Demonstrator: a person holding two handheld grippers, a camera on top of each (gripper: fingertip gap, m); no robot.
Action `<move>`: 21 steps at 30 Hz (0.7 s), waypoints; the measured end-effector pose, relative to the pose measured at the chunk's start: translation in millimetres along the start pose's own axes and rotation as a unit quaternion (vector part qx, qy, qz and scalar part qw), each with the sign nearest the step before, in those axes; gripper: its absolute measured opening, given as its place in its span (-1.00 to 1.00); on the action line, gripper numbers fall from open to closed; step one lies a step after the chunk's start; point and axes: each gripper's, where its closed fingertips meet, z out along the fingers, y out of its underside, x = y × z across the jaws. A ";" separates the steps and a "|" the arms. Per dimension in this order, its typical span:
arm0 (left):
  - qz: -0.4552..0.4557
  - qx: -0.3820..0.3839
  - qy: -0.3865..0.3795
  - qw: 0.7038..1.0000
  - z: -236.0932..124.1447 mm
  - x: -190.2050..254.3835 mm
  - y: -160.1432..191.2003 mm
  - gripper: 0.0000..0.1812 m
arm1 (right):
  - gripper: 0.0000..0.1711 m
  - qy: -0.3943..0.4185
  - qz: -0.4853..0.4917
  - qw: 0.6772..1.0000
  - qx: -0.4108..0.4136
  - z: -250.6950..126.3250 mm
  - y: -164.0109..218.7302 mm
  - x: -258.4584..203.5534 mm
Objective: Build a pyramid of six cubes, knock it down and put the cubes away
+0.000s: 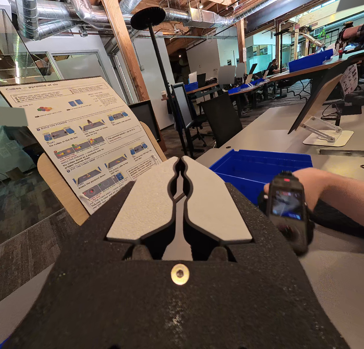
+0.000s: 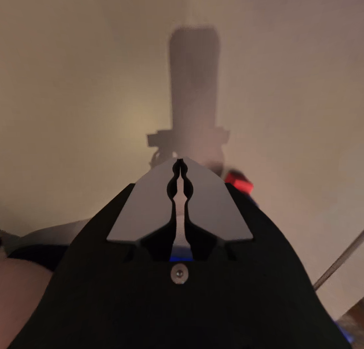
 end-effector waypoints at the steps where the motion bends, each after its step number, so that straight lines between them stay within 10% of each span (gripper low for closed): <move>1: -0.002 0.003 0.001 1.000 -0.8 -0.1 -1.0 -1.00 | -0.99 0.009 0.036 0.999 0.016 -13.9 10.2 7.4; 8: -0.001 0.005 0.007 1.000 -3.7 1.8 -3.7 -1.00 | -0.99 0.017 0.101 0.995 0.009 -50.6 69.6 6.3; 21: 0.005 -0.008 0.021 1.000 0.3 8.4 1.3 -1.00 | -0.99 -0.093 0.014 0.994 -0.051 12.2 51.1 -20.9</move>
